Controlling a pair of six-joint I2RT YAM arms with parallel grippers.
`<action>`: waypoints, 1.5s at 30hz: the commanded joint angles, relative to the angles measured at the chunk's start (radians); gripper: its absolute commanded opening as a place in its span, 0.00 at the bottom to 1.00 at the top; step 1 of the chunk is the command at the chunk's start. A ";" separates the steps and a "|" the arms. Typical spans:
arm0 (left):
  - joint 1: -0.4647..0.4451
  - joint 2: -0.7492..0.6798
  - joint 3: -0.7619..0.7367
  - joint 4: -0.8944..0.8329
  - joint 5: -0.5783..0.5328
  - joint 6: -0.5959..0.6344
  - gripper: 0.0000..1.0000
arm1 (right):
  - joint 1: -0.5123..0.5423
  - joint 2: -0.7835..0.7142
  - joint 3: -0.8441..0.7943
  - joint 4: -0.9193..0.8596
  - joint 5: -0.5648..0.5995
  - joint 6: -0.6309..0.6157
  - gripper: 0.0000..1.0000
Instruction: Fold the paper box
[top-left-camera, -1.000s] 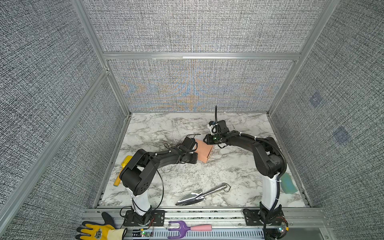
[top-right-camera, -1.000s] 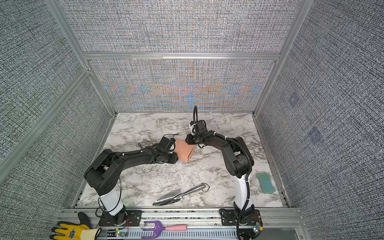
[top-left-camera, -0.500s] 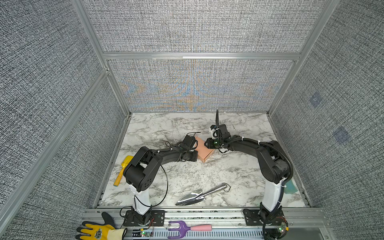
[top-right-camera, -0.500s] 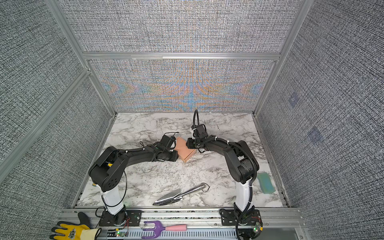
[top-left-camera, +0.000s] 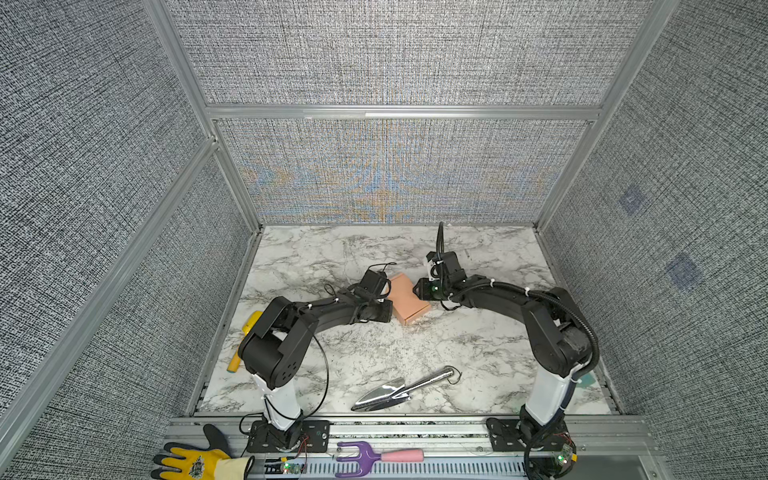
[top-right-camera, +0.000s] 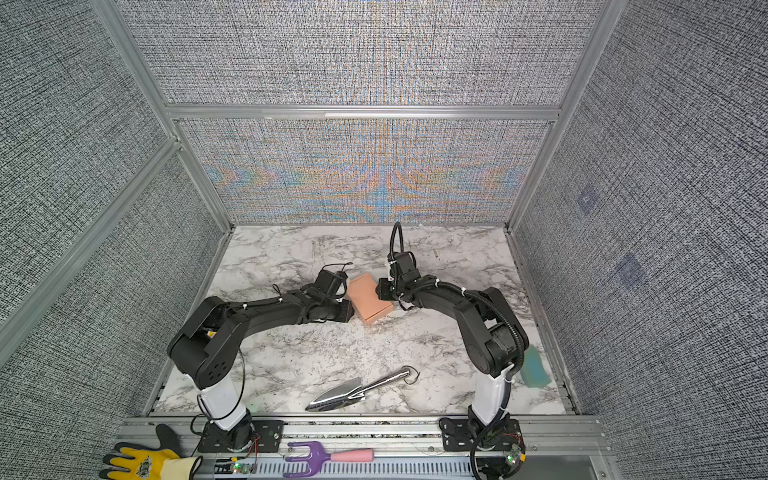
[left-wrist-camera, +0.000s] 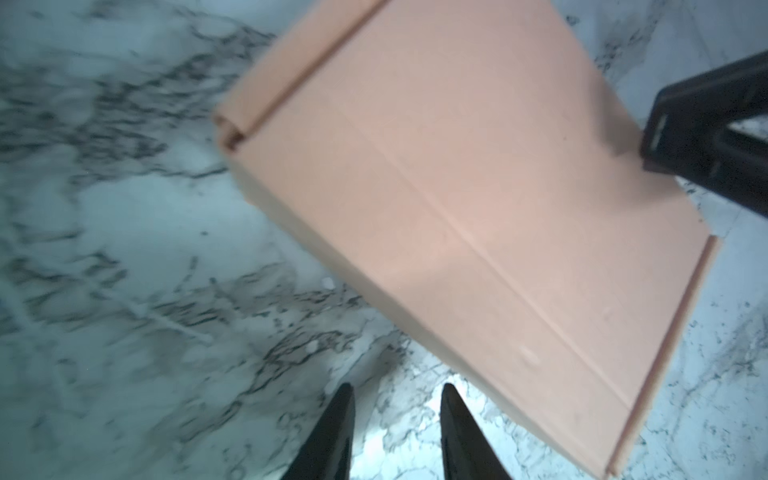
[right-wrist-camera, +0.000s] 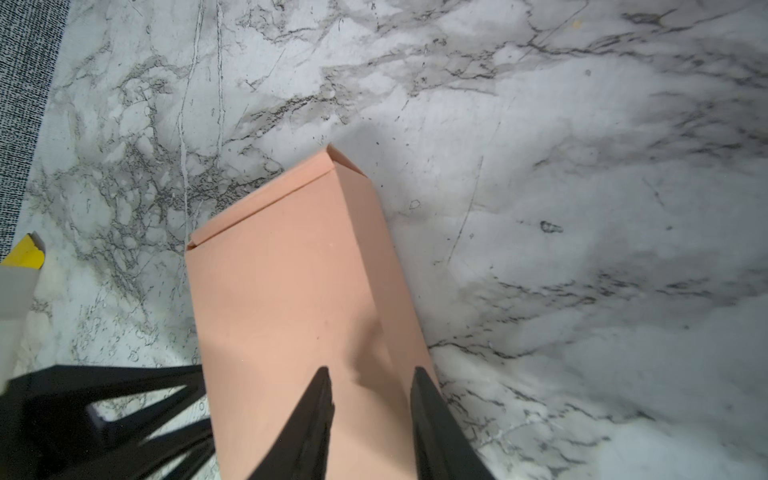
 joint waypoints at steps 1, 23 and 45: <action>0.013 -0.047 -0.029 0.021 0.025 0.008 0.39 | -0.016 -0.027 -0.016 0.034 -0.006 0.002 0.35; 0.020 0.099 0.076 -0.013 0.072 -0.022 0.36 | -0.057 0.078 0.031 0.060 -0.014 0.012 0.35; -0.021 0.128 0.132 -0.022 0.008 -0.020 0.39 | -0.026 0.046 0.004 0.053 0.033 0.010 0.35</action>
